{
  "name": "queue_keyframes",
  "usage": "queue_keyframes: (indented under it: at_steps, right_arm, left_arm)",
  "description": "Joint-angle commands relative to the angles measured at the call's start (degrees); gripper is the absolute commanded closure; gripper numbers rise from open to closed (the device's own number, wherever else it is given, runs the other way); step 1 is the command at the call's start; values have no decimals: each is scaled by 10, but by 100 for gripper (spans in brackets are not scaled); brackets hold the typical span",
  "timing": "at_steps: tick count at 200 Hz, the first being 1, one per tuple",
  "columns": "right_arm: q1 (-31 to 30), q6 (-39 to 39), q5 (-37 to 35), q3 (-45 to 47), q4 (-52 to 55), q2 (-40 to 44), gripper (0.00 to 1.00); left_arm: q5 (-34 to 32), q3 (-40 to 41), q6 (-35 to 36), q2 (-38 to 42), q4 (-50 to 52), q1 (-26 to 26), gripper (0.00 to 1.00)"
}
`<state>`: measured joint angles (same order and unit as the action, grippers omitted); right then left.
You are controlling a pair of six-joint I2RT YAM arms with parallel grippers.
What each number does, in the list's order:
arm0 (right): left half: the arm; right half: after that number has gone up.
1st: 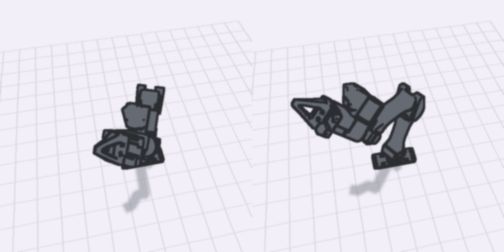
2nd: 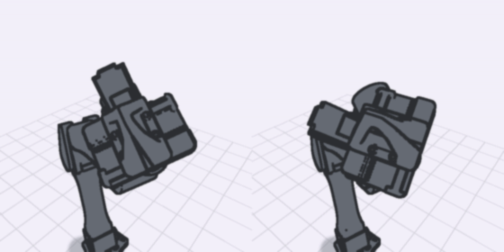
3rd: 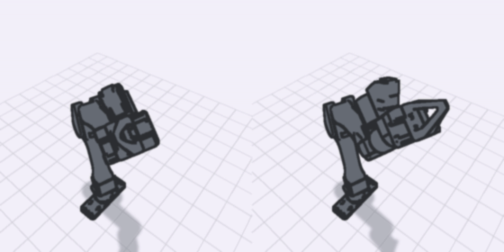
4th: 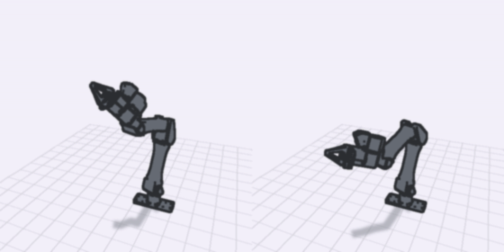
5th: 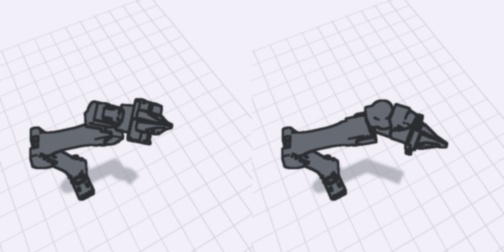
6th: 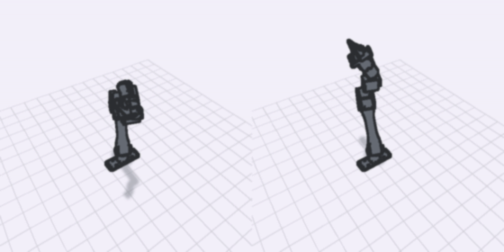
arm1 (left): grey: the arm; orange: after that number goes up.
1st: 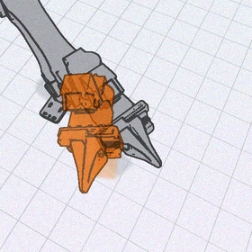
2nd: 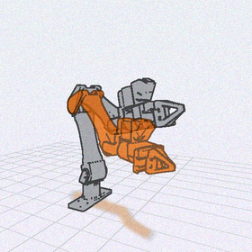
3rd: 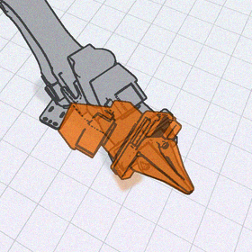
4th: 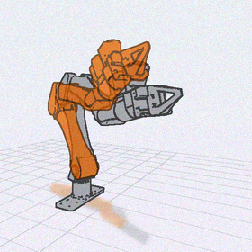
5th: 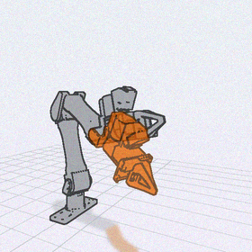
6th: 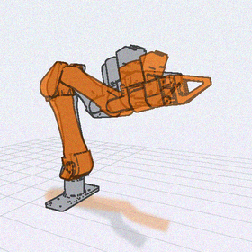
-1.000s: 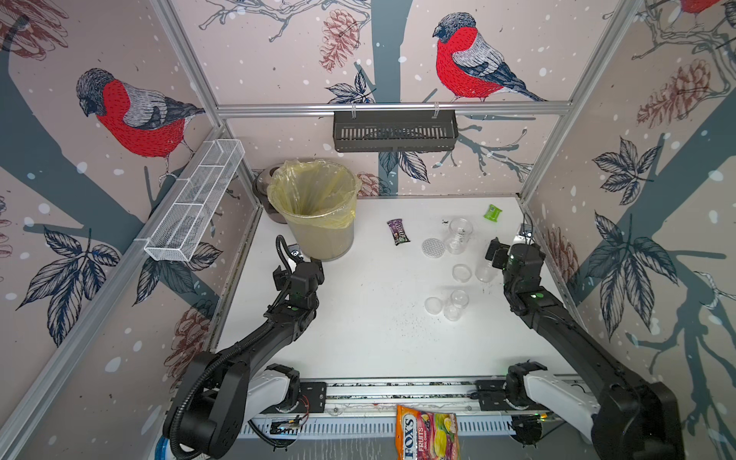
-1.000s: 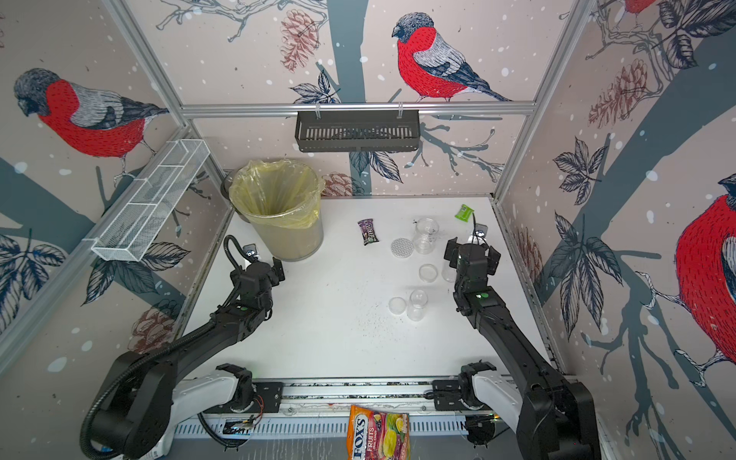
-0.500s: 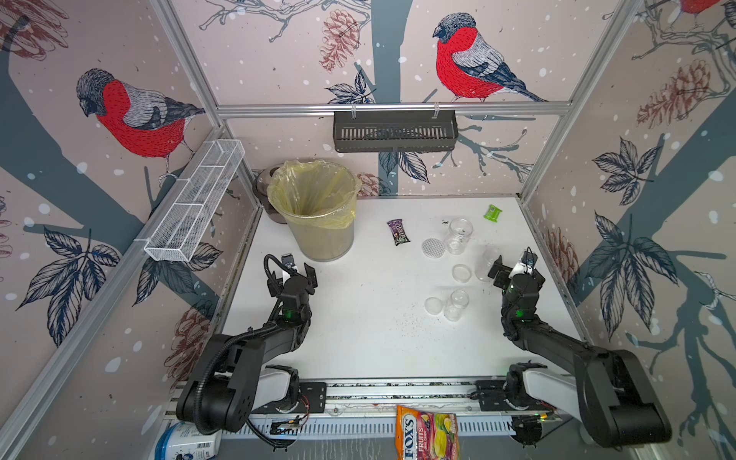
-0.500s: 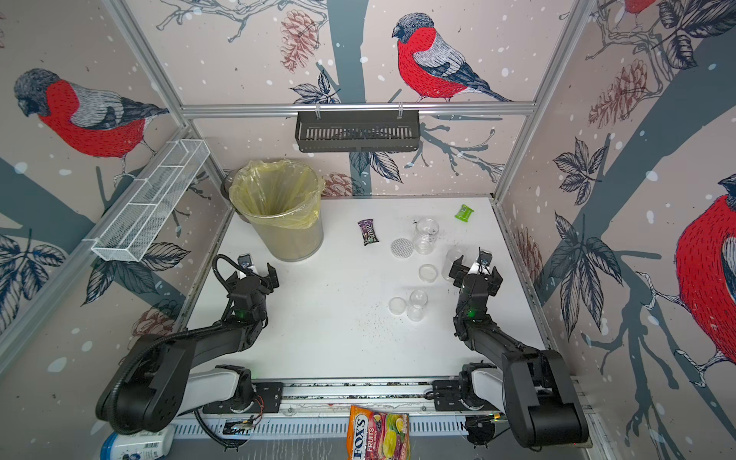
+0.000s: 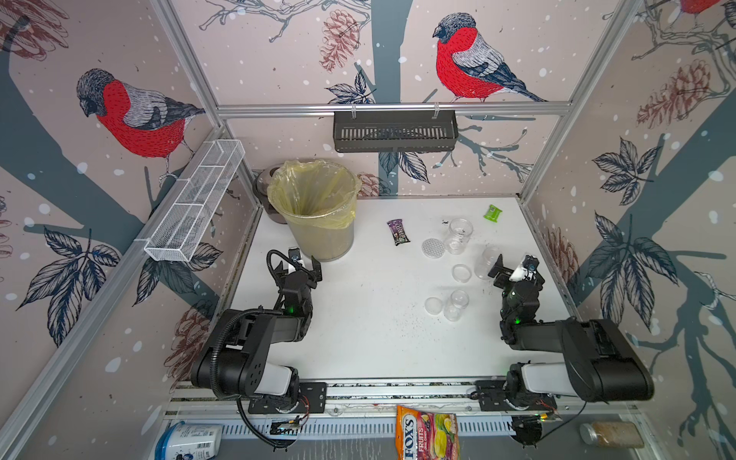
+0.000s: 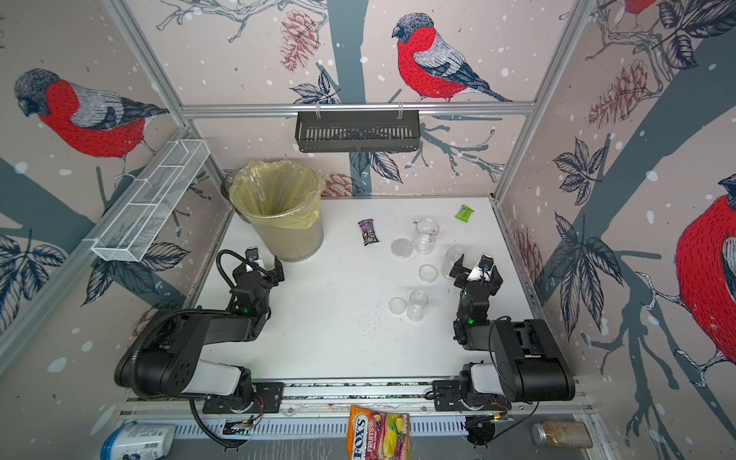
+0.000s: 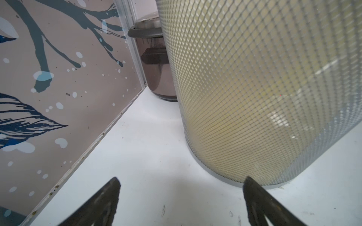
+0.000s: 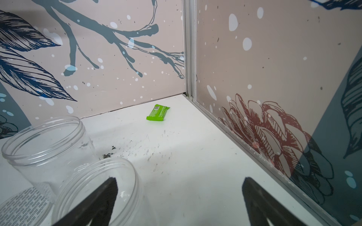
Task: Empty moldy rice from jars
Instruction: Reset both arms
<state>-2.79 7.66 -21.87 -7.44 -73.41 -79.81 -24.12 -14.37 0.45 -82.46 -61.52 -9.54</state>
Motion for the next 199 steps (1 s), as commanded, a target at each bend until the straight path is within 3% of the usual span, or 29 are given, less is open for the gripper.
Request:
queue_keyframes:
  at_steps: [1,68,113,160,199]
  right_arm:
    - [1,2,7,0,-28,-23,0]
    - [2,-7,31,-9,-40,-54,0]
    - [8,-46,138,-23,-19,-56,0]
    - [-4,-47,104,-27,-10,-55,0]
    - [-31,-30,-21,-36,-7,-65,0]
  left_arm:
    - [6,6,6,1,-50,2,4]
    - [3,16,5,1,-66,2,4]
    - [73,47,10,-28,-140,22,1]
    - [66,31,5,-30,-115,22,1]
    - [54,-4,-18,-35,-54,36,2]
